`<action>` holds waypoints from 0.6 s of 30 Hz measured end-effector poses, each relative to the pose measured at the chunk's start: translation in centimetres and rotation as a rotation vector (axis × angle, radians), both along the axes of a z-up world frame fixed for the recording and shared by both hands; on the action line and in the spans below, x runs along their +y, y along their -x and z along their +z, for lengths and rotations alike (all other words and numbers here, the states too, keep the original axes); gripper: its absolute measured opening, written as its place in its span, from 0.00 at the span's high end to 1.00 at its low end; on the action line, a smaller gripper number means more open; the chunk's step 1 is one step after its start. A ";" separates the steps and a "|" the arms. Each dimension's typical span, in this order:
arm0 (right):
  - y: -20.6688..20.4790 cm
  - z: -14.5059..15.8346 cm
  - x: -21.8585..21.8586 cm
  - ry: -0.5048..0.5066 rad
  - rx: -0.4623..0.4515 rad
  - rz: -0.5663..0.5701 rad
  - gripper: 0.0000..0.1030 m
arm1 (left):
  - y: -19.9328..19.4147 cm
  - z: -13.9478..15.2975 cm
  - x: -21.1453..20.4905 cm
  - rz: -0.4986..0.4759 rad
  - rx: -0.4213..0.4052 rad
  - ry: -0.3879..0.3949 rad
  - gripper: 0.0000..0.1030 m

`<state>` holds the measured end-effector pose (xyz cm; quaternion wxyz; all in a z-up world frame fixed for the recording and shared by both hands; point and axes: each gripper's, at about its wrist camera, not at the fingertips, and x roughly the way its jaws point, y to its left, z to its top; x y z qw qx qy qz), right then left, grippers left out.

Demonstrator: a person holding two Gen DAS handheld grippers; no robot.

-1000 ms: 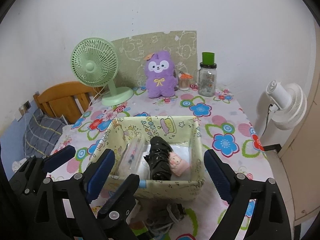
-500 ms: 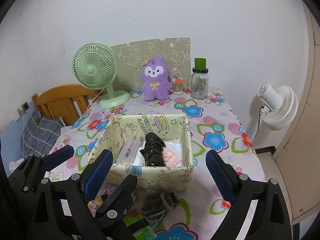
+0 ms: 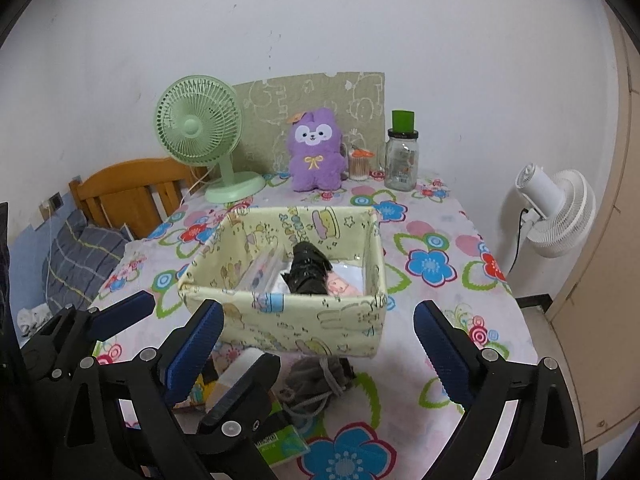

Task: Organize soft objects
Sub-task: 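Withdraw both tools from the box toward the grey pouch and white rolled cloth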

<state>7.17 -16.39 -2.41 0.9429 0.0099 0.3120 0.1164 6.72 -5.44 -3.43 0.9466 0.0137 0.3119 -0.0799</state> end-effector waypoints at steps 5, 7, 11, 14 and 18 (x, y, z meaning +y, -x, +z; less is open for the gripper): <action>0.7 -0.8 -0.3 -0.002 0.004 -0.005 0.05 | 0.7 -0.9 -0.1 0.000 0.010 0.012 0.00; 1.0 -1.2 -0.5 -0.004 0.006 -0.006 0.05 | 0.9 -1.1 -0.1 0.002 0.015 0.012 0.00; 1.4 -1.8 -0.7 -0.017 0.016 -0.006 0.05 | 1.4 -1.6 -0.1 0.003 0.020 0.014 0.00; 1.5 -2.4 -0.6 -0.017 0.032 0.006 0.05 | 1.6 -2.3 -0.1 0.011 0.028 -0.003 0.00; 1.4 -3.3 -0.3 -0.007 0.046 0.016 0.05 | 1.7 -3.4 0.0 0.007 0.049 -0.010 0.00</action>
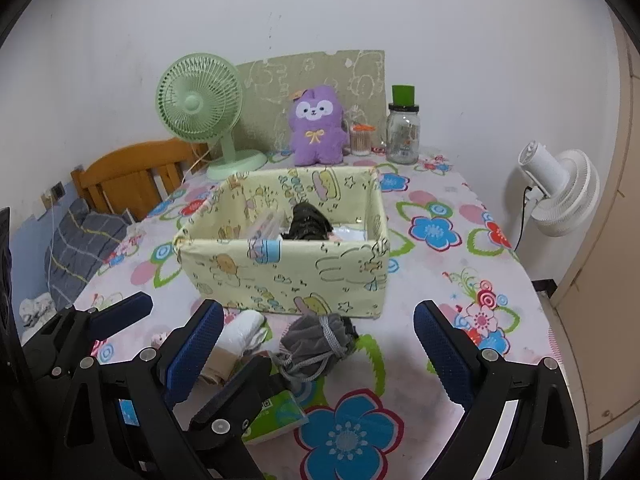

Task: Organize soft objects
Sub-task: 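Withdraw both tools from the box toward the grey pouch and white rolled cloth, then grasp the grey mesh drawstring pouch with the right tool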

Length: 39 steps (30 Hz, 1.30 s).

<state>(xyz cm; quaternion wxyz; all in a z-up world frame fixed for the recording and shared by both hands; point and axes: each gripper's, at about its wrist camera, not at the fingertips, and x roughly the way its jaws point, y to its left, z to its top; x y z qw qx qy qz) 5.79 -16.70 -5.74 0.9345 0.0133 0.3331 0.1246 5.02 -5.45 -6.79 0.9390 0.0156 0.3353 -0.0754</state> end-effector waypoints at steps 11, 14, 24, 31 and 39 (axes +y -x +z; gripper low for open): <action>-0.2 -2.6 0.4 -0.008 0.019 0.018 0.05 | -0.5 -2.2 1.1 0.019 0.030 0.015 0.00; -0.8 -3.7 0.5 -0.018 0.043 0.028 0.05 | -0.7 -2.9 1.3 0.017 0.036 0.007 0.00; -2.3 -5.5 1.0 -0.005 0.092 0.024 0.05 | -1.7 -4.7 2.3 0.017 0.070 0.008 0.00; -3.5 -6.5 1.5 -0.002 0.126 0.017 0.06 | -2.7 -5.4 2.6 0.030 0.092 0.012 0.00; -4.9 -7.7 1.9 -0.004 0.160 0.015 0.07 | -3.5 -6.4 2.9 0.051 0.113 -0.007 0.00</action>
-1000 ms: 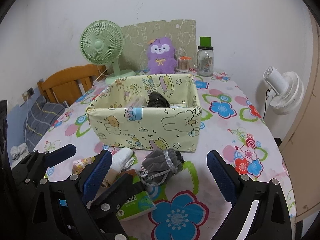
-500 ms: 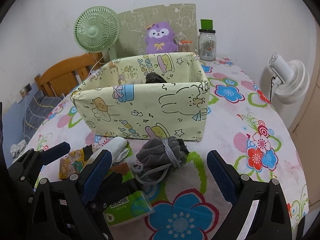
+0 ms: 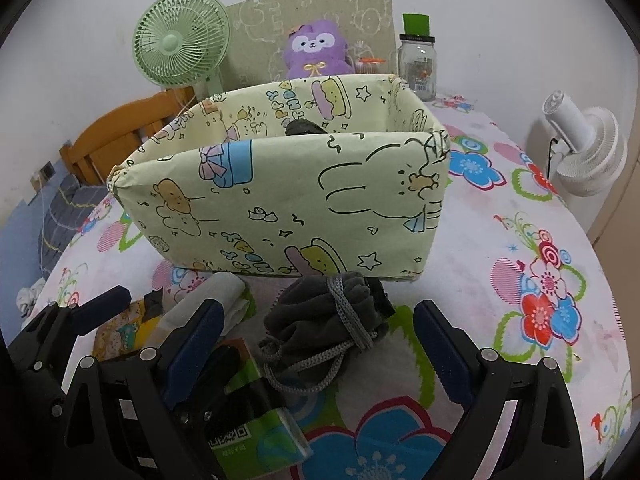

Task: Organize soft objects
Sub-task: 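Grasp the grey mesh drawstring pouch with the right tool, then grasp the white rolled cloth with the left tool while the right tool holds the pouch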

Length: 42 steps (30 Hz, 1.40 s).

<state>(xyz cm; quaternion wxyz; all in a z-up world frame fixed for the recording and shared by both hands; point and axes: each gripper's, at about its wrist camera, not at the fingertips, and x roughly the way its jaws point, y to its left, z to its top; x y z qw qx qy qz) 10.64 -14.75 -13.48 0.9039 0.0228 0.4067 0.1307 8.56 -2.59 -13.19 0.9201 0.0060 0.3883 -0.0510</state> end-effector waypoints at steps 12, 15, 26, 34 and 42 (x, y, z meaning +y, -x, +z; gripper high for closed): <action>-1.3 -1.0 0.0 -0.020 0.034 0.006 0.31 | -0.6 -0.3 -0.8 -0.004 0.010 -0.034 0.00; -1.6 -1.1 0.1 -0.020 0.043 0.002 0.36 | -0.8 -0.4 -1.0 -0.008 0.012 -0.039 0.00; -1.4 -0.3 -1.0 -0.024 0.023 -0.049 0.43 | -1.0 0.0 -1.5 -0.022 0.003 -0.022 0.00; -1.2 0.4 -2.2 -0.023 0.005 -0.081 0.43 | -1.3 0.5 -1.8 -0.024 -0.014 -0.017 0.00; -1.2 0.5 -2.4 -0.023 0.004 -0.083 0.43 | -2.1 0.4 -2.3 -0.033 -0.015 -0.030 0.12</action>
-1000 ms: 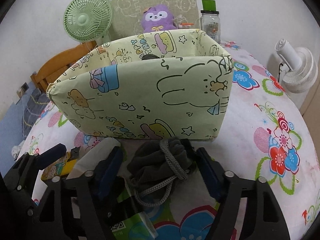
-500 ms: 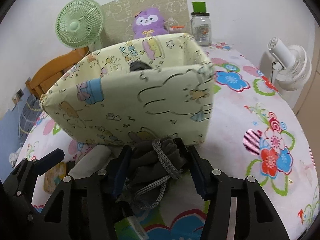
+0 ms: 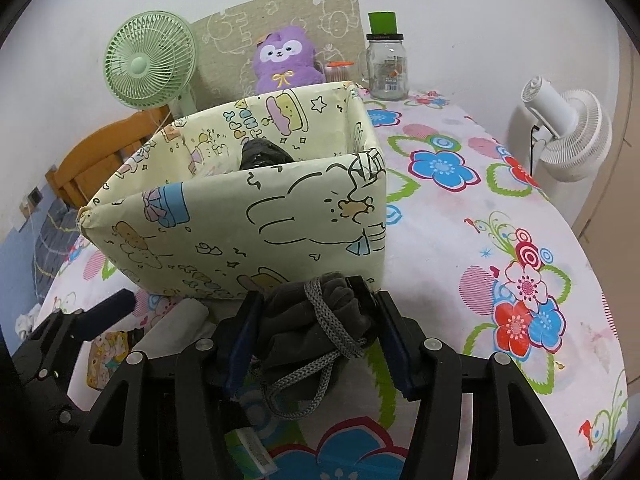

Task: Organize soft objects
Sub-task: 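Grasp the white rolled cloth with the left tool while the right tool holds the pouch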

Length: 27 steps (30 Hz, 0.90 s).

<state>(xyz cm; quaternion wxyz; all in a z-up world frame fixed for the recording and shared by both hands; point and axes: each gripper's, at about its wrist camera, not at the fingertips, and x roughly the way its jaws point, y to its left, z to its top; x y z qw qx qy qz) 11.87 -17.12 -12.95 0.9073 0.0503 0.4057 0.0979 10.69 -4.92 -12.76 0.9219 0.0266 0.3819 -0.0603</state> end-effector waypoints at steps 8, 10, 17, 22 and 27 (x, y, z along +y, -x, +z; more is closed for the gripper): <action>-0.4 -0.2 -0.1 -0.003 0.009 -0.004 0.43 | -0.9 -0.9 -0.2 0.000 0.048 -0.007 0.43; -0.5 -0.3 0.0 -0.002 0.011 -0.004 0.43 | -1.1 -1.0 -0.2 -0.010 0.061 0.007 0.51; -0.6 -0.3 0.0 -0.002 0.013 -0.003 0.42 | -1.2 -1.0 -0.7 -0.029 0.068 0.018 0.74; -0.6 -0.3 0.1 -0.004 0.012 -0.002 0.42 | -1.0 -0.5 -0.5 -0.027 0.057 0.038 0.76; -0.3 0.4 0.1 -0.008 -0.008 -0.005 0.42 | -0.6 0.4 -0.7 -0.034 0.032 0.039 0.77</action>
